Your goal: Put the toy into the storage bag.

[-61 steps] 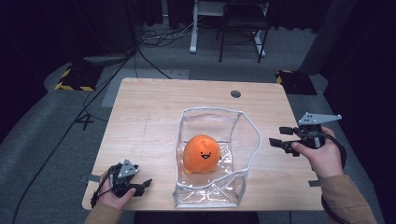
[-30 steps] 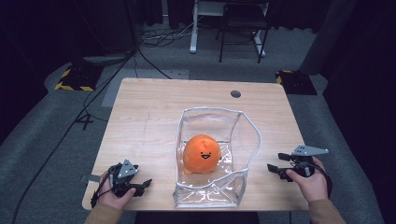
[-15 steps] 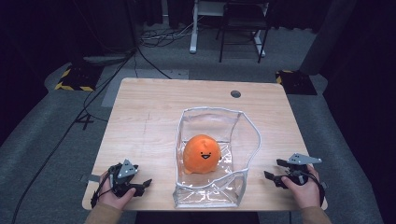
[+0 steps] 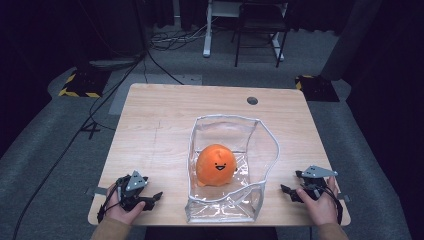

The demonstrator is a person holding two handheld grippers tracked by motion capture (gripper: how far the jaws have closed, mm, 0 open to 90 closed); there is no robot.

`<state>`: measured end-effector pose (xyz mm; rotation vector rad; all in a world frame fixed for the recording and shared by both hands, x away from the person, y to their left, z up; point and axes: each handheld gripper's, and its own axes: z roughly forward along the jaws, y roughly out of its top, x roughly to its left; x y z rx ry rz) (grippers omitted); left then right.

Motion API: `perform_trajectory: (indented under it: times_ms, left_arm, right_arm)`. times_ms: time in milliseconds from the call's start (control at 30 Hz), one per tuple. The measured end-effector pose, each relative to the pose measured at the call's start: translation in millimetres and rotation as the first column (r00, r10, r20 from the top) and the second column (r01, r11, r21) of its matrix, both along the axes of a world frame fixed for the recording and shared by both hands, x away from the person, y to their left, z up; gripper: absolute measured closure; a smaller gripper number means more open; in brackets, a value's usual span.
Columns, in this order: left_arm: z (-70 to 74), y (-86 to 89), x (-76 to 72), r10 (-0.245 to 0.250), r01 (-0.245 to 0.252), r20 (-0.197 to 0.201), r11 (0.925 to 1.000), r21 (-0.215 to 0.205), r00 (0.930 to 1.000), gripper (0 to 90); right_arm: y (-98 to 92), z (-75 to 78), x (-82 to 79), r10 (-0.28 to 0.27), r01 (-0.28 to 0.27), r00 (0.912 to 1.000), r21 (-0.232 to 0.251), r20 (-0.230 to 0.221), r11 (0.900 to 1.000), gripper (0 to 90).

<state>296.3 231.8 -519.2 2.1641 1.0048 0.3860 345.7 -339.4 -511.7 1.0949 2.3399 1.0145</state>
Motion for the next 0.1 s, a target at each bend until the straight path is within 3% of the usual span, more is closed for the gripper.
perform_trajectory:
  times_ms: [100]
  left_arm:
    - [-0.1,0.0,0.0,0.0,0.0,0.001,1.0,-0.001,1.0,22.8]
  right_arm:
    - [0.1,-0.1,0.0,-0.003,0.003,1.0,-0.002,0.002,1.0,12.3]
